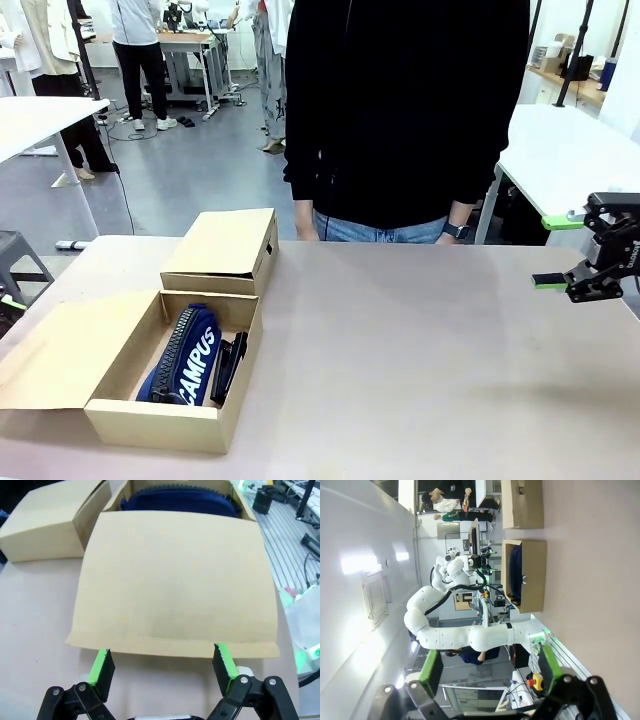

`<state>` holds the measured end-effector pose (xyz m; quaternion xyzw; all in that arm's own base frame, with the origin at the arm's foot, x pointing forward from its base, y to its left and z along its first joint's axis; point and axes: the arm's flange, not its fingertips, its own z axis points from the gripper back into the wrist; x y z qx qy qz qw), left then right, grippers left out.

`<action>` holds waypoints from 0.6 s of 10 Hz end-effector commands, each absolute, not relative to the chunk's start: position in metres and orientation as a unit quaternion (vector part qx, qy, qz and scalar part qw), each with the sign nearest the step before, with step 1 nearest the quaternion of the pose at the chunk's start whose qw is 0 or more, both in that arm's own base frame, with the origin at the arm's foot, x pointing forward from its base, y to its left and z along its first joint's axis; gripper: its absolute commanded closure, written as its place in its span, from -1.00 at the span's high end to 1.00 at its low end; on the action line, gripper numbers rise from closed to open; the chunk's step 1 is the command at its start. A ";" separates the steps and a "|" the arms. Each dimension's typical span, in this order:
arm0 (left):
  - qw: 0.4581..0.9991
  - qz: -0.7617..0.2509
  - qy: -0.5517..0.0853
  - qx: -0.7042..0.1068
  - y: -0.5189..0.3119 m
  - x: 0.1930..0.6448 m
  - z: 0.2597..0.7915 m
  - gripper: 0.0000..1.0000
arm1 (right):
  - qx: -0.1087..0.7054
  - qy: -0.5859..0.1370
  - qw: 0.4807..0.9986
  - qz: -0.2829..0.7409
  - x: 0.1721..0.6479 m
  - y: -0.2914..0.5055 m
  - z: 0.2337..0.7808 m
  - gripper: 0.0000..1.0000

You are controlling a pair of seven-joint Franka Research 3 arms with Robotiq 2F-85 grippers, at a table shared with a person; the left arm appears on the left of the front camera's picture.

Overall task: Place items inside the box.
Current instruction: Close the lid of the Mailer Box closest to the robot.

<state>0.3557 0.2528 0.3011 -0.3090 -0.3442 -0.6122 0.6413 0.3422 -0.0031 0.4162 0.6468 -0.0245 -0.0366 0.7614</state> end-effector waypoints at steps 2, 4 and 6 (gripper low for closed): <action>0.615 -0.646 -0.327 -0.314 0.282 0.345 0.243 1.00 | 0.646 -0.016 0.762 -0.038 0.339 -0.005 0.420 1.00; 0.616 -0.665 -0.285 -0.313 0.281 0.345 0.237 1.00 | 0.646 -0.016 0.762 -0.038 0.339 -0.005 0.420 1.00; 0.642 -0.666 -0.247 -0.288 0.283 0.346 0.233 1.00 | 0.646 -0.016 0.762 -0.038 0.339 -0.005 0.420 1.00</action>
